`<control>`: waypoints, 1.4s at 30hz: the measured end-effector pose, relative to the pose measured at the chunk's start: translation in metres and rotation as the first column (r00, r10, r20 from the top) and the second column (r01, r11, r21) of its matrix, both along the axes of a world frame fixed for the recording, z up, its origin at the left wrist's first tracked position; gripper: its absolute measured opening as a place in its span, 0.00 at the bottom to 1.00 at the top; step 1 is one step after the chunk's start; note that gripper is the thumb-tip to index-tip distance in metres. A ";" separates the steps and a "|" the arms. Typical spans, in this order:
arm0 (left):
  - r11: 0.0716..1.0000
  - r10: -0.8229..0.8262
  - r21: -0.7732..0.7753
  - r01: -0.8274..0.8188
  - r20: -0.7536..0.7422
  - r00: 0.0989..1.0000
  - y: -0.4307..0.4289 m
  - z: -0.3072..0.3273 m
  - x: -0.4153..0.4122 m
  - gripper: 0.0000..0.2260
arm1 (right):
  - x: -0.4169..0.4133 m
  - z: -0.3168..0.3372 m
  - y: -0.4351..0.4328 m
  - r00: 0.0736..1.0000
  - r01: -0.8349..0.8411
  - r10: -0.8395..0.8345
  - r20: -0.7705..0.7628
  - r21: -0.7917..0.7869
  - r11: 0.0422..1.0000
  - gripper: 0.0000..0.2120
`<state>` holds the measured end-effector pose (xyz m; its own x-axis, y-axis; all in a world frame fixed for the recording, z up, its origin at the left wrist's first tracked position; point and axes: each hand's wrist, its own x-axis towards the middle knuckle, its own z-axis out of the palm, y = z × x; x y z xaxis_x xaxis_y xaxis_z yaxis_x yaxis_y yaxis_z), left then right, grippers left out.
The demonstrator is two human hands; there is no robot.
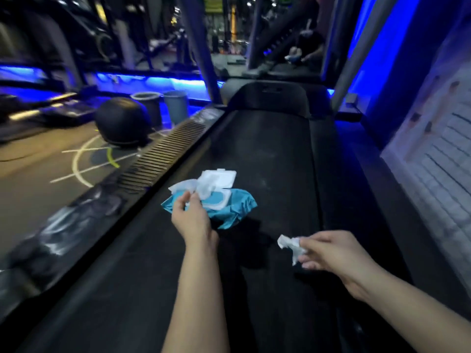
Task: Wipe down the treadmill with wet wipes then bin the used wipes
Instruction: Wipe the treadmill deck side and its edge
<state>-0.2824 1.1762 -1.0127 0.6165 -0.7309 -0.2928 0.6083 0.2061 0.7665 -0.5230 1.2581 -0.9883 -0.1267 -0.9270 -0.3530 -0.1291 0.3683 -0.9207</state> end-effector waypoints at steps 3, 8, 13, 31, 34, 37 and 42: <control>0.999 0.047 -0.008 -0.047 0.090 0.995 -0.008 0.015 0.050 0.07 | 0.061 -0.006 -0.043 1.000 -0.004 0.004 0.014 0.014 1.000 0.03; 0.984 0.178 -0.031 -0.175 0.186 0.966 -0.007 0.035 0.144 0.05 | 0.186 -0.003 -0.121 0.999 -0.043 0.039 0.036 0.093 0.995 0.04; 0.976 0.218 -0.051 -0.213 0.141 0.966 0.001 0.044 0.203 0.05 | 0.296 0.091 -0.213 0.969 -0.214 0.239 0.068 -0.261 0.941 0.33; 0.969 -0.204 -0.041 0.245 0.430 0.879 -0.017 0.044 0.089 0.04 | 0.166 0.094 -0.156 0.820 -0.502 0.205 -0.534 -0.499 0.706 0.10; 0.911 -0.312 -0.075 0.407 0.521 0.794 -0.014 0.051 0.040 0.05 | 0.118 0.105 -0.124 0.692 -0.623 0.136 -0.709 -0.491 0.608 0.14; 0.824 -0.389 -0.105 0.556 0.609 0.691 -0.007 0.057 -0.013 0.05 | 0.066 0.108 -0.103 0.594 -0.649 0.167 -0.787 -0.346 0.678 0.22; 0.691 -0.522 -0.021 0.723 0.678 0.518 0.013 0.056 -0.085 0.04 | -0.021 0.098 -0.079 0.797 -0.472 0.267 -0.542 -0.283 0.835 0.14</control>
<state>-0.3670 1.1890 -0.9567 -0.0752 -0.9730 0.2180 0.1136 0.2089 0.9713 -0.5439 1.1787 -0.8905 0.2041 -0.9776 0.0517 -0.6233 -0.1705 -0.7632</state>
